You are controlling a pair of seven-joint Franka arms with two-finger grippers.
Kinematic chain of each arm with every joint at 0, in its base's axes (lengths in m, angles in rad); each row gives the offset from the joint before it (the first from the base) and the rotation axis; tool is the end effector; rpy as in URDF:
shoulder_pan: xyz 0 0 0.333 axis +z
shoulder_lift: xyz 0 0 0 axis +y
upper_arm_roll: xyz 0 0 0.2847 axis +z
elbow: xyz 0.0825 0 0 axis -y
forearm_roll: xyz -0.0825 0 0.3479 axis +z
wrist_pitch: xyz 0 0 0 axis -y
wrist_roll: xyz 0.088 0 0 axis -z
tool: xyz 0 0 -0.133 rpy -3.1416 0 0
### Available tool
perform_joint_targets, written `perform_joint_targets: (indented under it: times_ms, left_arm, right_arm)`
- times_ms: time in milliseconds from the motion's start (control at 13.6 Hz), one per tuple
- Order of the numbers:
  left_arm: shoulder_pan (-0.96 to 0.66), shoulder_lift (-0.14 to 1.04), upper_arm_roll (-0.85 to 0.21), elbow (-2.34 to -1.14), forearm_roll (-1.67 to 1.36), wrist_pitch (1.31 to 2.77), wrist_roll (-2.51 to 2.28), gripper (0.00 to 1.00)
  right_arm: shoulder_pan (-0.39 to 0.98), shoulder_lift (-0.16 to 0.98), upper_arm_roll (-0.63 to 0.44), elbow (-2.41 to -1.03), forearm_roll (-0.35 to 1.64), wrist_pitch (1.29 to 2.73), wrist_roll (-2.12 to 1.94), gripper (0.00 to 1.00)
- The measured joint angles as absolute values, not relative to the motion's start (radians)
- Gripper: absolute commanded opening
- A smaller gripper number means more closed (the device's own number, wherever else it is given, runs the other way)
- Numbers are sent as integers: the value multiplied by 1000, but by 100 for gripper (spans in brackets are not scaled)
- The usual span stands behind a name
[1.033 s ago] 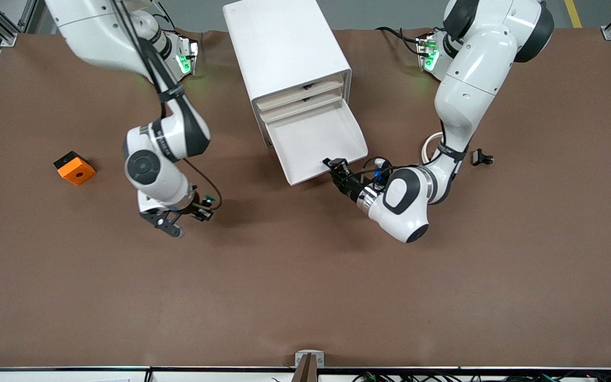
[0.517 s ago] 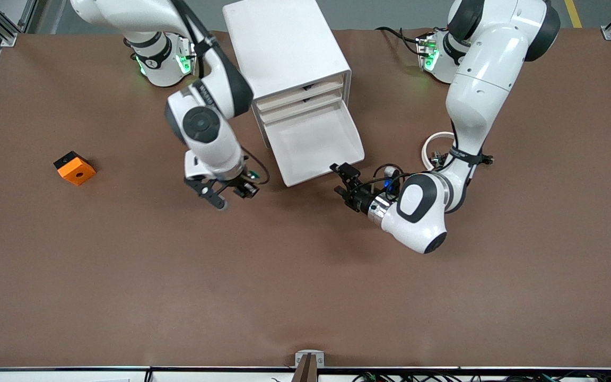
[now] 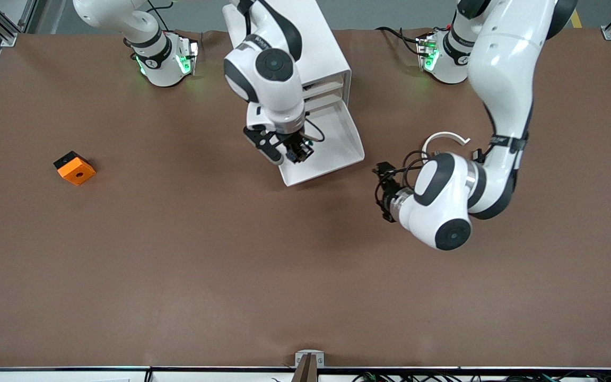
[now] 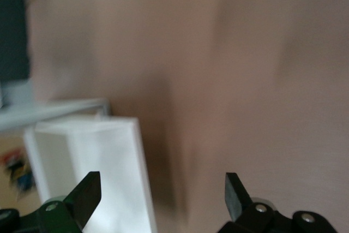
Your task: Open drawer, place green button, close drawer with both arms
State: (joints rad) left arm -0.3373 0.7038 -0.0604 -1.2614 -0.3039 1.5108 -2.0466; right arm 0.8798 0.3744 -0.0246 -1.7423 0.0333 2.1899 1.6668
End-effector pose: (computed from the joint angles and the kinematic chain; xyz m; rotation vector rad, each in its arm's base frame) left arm 0.5618 -0.2730 0.2891 -1.8139 -2.0784 0.6753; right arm 0.4036 0.4688 0.3316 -2.8070 1.2332 -0.0067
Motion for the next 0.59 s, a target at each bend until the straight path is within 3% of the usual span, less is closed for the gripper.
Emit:
perform_joint_targets:
  times_ms: [590]
  left_arm:
    - [-275, 658, -47, -1266, -114, 1564, -1428, 100]
  right_arm:
    - [967, 529, -27, -1599, 33, 2193, 1750, 0]
